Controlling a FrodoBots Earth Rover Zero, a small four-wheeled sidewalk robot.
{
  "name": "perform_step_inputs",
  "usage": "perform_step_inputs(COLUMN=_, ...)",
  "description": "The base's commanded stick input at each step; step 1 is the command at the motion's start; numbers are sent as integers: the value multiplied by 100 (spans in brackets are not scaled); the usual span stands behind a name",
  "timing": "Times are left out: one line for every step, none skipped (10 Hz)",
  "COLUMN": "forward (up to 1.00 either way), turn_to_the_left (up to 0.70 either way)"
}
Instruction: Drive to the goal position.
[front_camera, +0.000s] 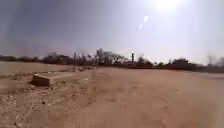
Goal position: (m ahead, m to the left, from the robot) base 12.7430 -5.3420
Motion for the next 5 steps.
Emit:
perform_step_inputs(forward=100, turn_to_the_left=0)
perform_step_inputs(forward=100, turn_to_the_left=0)
perform_step_inputs(forward=100, turn_to_the_left=0)
perform_step_inputs(forward=100, turn_to_the_left=0)
perform_step_inputs(forward=100, turn_to_the_left=0)
